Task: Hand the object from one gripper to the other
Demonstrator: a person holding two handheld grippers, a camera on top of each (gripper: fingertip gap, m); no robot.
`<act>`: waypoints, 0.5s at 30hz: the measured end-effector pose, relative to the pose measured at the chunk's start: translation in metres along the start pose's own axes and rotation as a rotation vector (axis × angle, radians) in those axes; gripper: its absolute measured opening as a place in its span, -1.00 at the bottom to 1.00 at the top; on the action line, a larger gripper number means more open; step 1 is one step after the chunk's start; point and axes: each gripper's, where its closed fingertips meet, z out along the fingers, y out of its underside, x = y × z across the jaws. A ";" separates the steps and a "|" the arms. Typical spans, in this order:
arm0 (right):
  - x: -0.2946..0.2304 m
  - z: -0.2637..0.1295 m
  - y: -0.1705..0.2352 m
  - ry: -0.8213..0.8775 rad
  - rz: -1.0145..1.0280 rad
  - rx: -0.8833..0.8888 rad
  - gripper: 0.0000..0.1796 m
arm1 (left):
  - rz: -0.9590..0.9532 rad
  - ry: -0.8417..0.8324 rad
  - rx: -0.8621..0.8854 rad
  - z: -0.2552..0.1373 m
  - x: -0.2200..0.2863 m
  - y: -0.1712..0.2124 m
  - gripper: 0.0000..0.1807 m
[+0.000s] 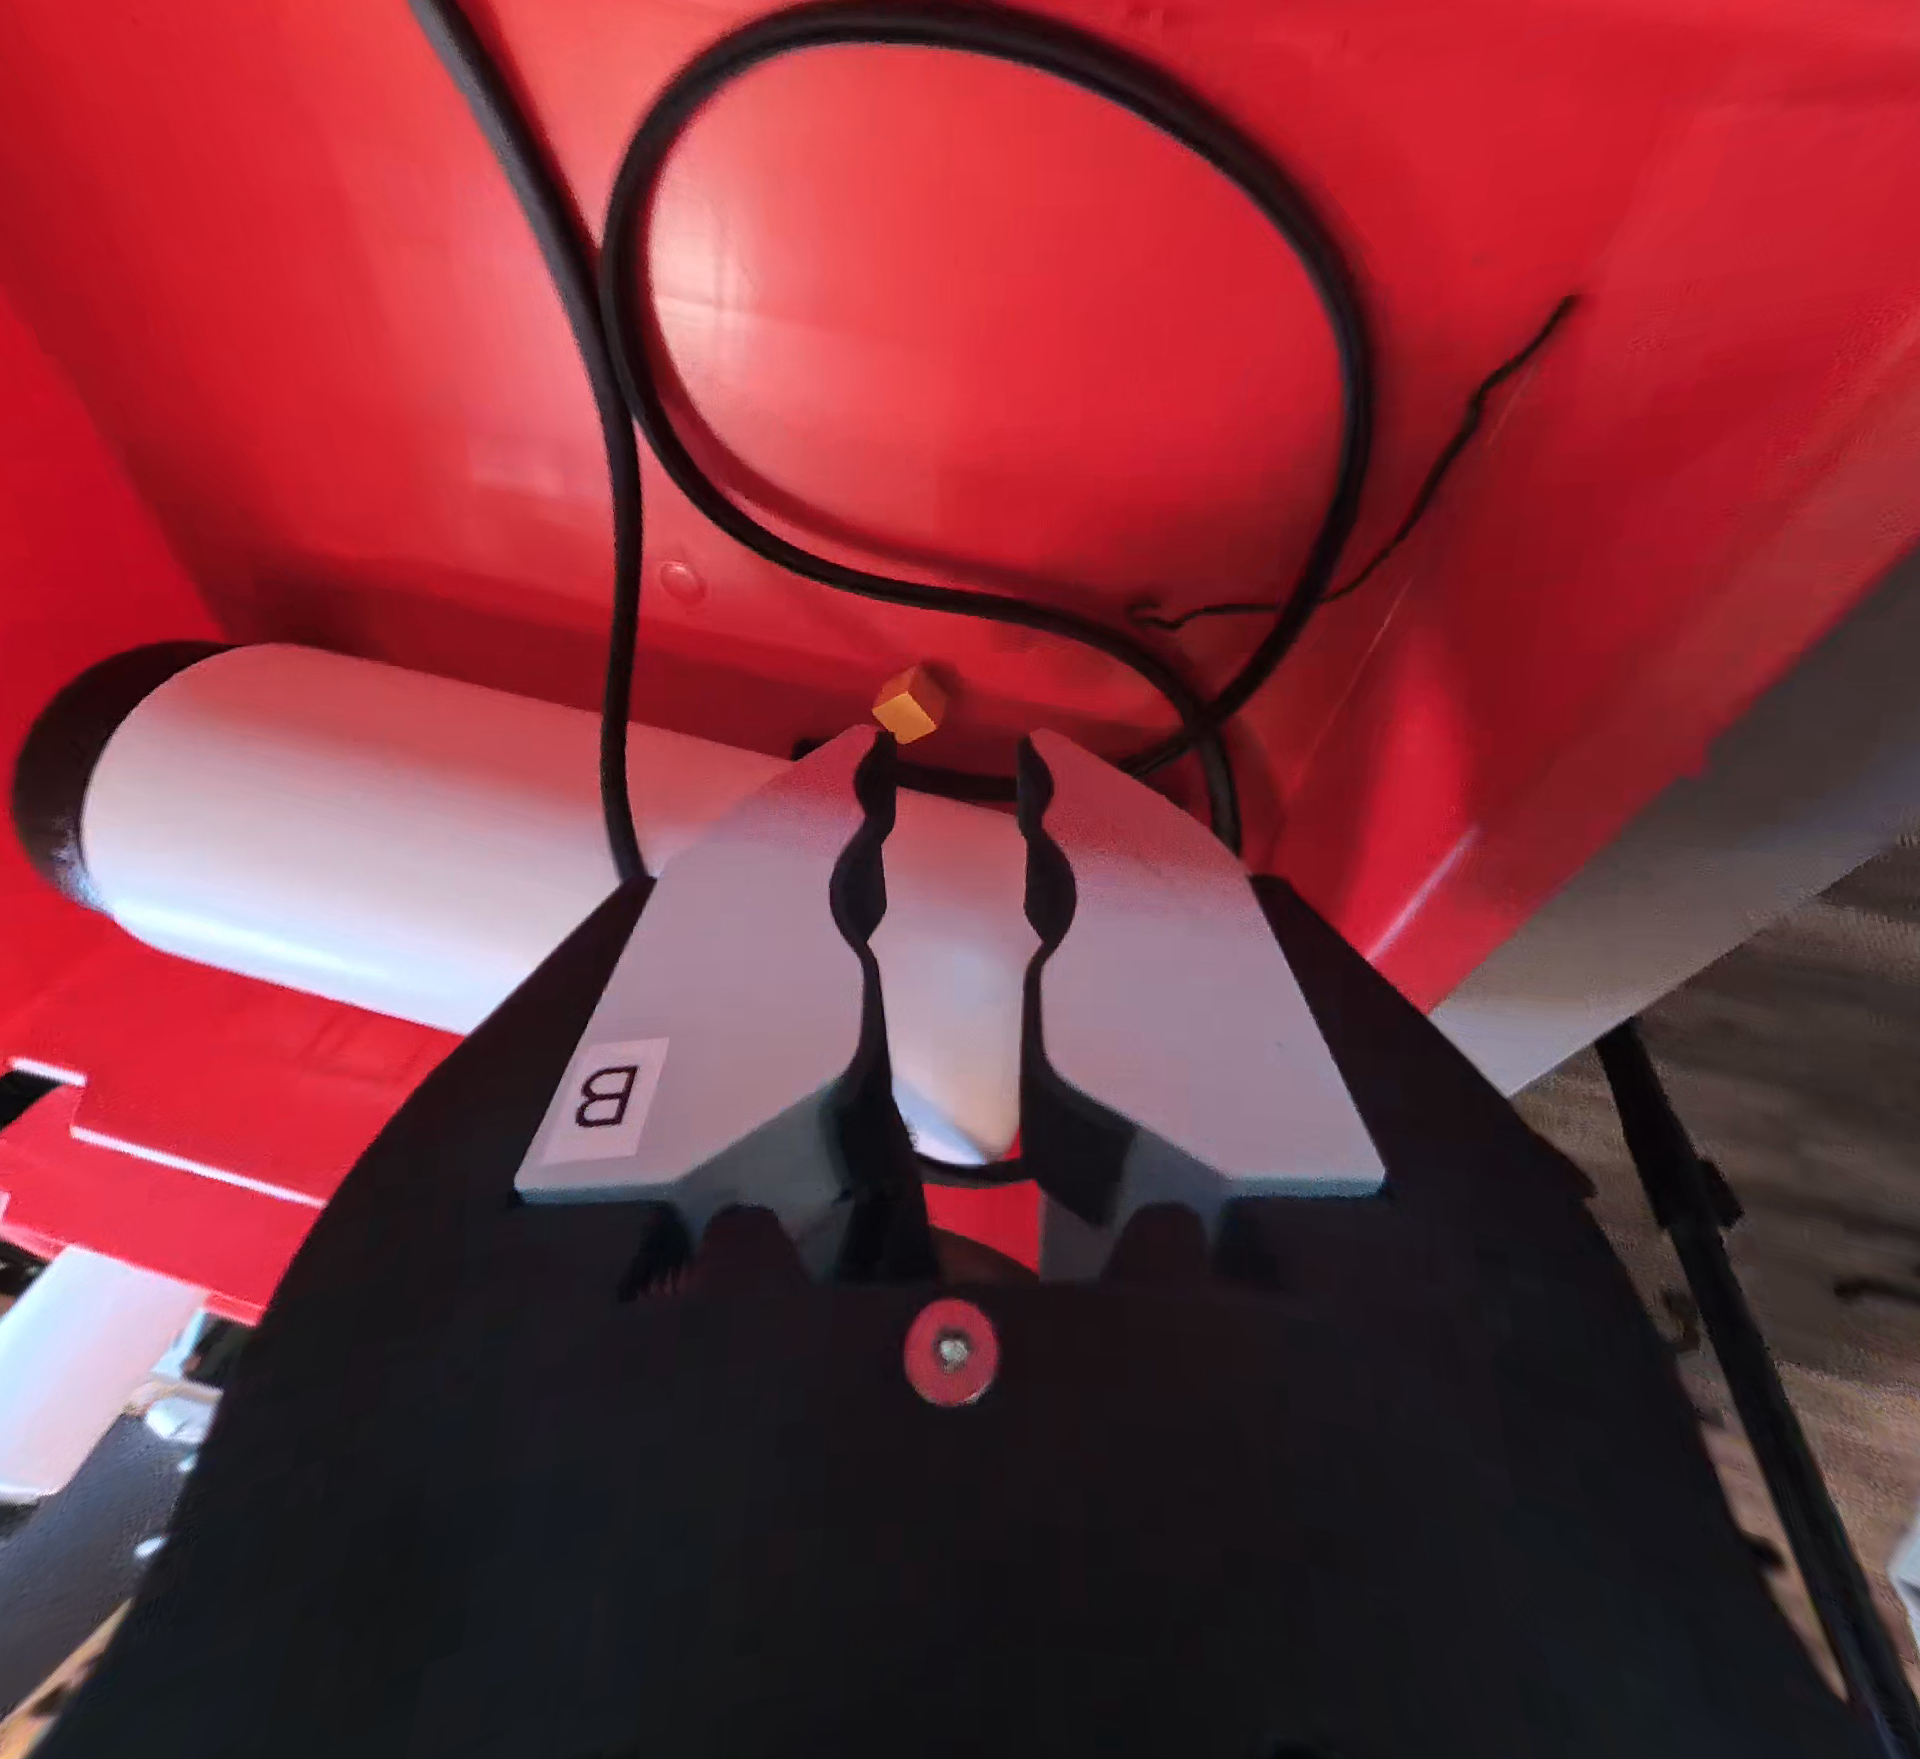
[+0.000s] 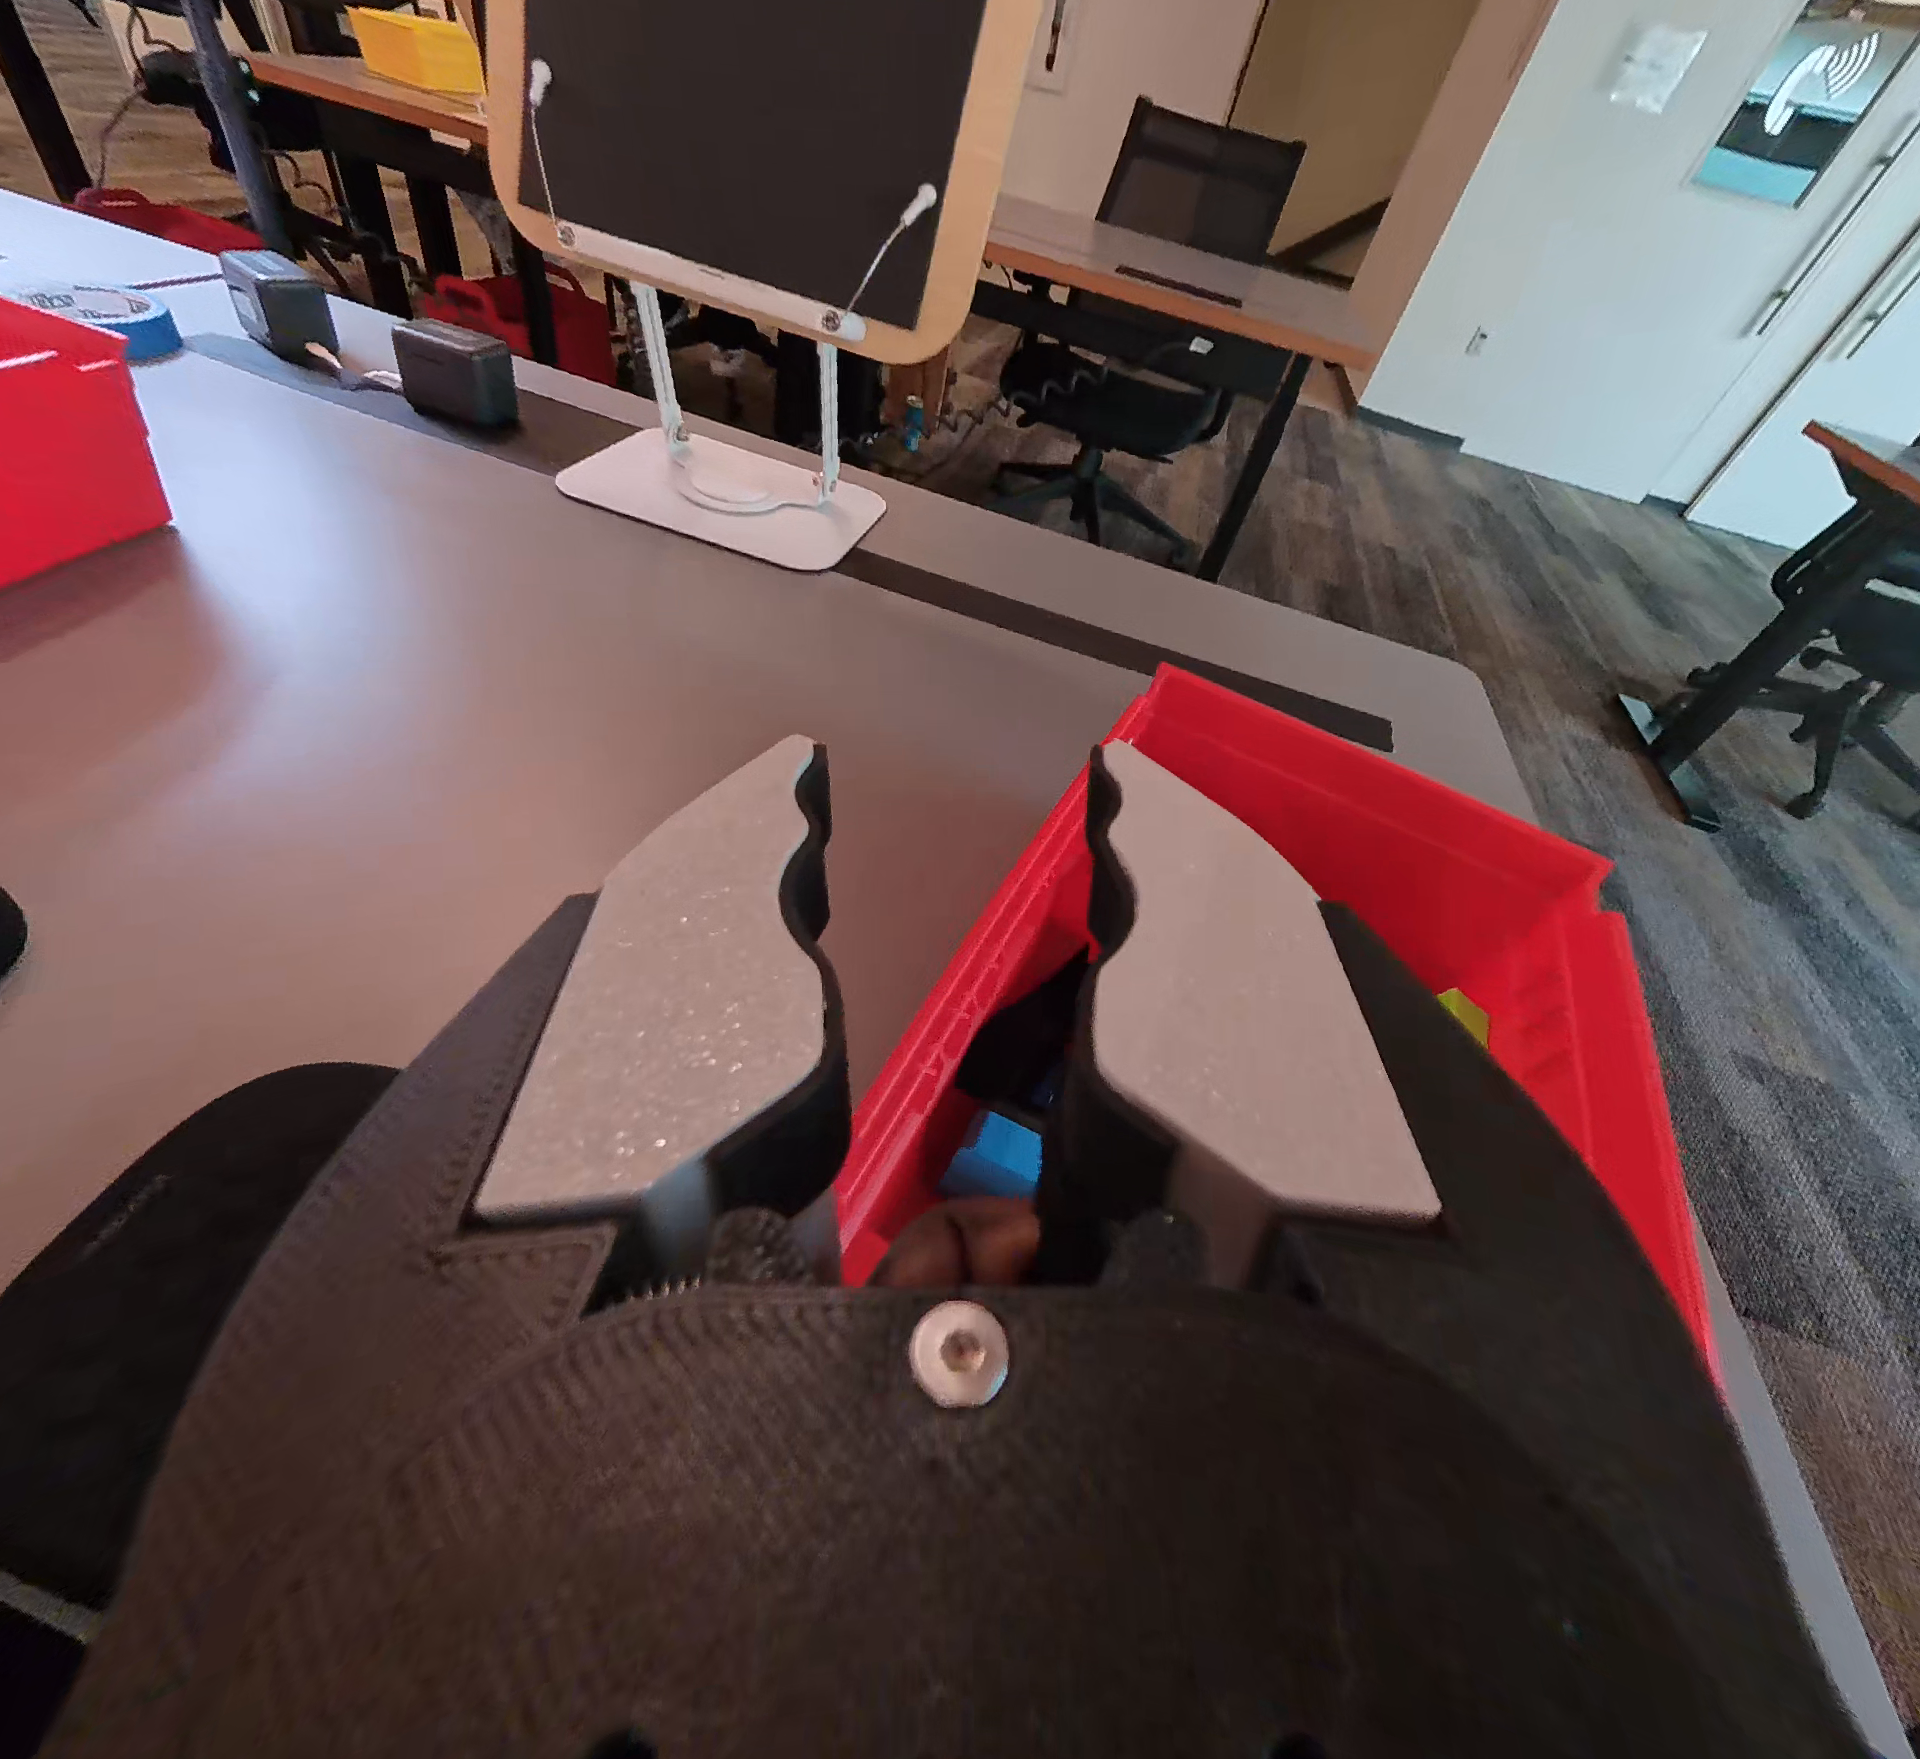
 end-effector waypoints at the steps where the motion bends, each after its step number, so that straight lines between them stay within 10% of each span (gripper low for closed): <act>1: -0.001 -0.001 -0.002 0.001 -0.001 0.011 -0.48 | 0.015 0.015 -0.025 0.004 0.000 0.001 -0.75; 15: -0.007 0.000 -0.005 0.006 -0.061 0.024 -0.55 | 0.070 0.080 -0.098 0.017 -0.006 -0.003 -0.67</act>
